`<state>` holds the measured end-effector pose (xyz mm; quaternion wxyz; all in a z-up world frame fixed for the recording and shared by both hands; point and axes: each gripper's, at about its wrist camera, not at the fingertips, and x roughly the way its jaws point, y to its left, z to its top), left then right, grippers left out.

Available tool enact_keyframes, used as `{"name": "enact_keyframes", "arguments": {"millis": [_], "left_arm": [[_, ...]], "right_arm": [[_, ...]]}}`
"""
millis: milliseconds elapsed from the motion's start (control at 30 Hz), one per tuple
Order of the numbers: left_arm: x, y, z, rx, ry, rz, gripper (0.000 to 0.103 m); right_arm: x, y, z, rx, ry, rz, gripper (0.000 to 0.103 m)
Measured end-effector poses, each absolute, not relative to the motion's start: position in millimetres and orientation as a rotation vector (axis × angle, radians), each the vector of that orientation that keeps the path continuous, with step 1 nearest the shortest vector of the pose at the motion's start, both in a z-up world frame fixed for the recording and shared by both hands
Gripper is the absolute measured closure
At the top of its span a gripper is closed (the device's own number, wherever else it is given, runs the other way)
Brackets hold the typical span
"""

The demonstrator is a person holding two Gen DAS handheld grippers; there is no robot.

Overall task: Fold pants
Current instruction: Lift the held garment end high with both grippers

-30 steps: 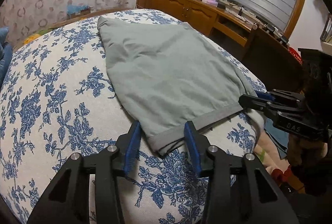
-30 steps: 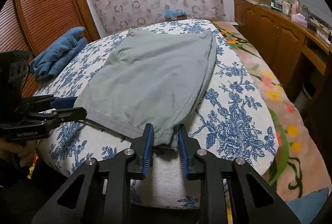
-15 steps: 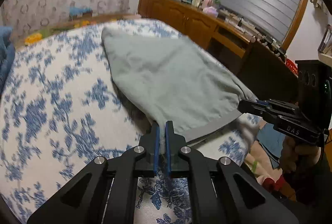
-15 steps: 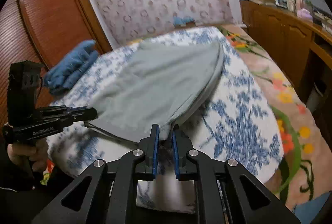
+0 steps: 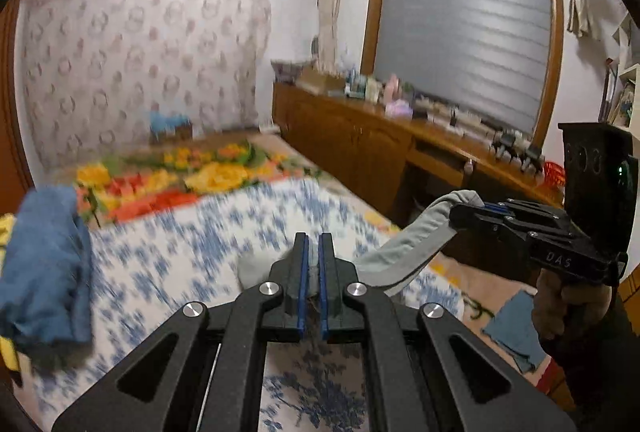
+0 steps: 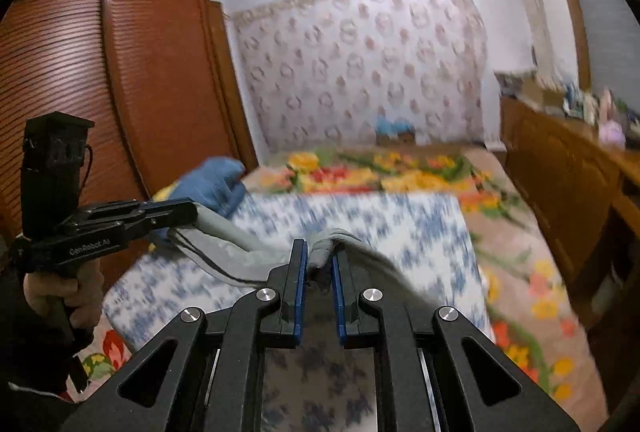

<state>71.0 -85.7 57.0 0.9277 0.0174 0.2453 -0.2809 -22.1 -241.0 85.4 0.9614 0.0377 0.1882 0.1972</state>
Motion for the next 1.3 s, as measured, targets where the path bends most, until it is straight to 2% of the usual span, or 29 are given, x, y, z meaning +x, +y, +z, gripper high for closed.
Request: {"name": "enact_keyframes", "arguments": {"millis": [100, 300, 767, 1300], "left_arm": [[66, -76, 82, 0.046, 0.443, -0.553, 0.098], [84, -55, 96, 0.036, 0.412, -0.499, 0.098], [182, -15, 111, 0.045, 0.405, -0.348, 0.098], [273, -6, 127, 0.074, 0.429, -0.265, 0.098]], "right_arm": [[-27, -232, 113, 0.057, 0.327, 0.435, 0.091], [-8, -216, 134, 0.026, 0.299, 0.482, 0.092], [145, -197, 162, -0.057, 0.328, 0.527, 0.092], [268, -176, 173, -0.075, 0.348, 0.556, 0.092]]}}
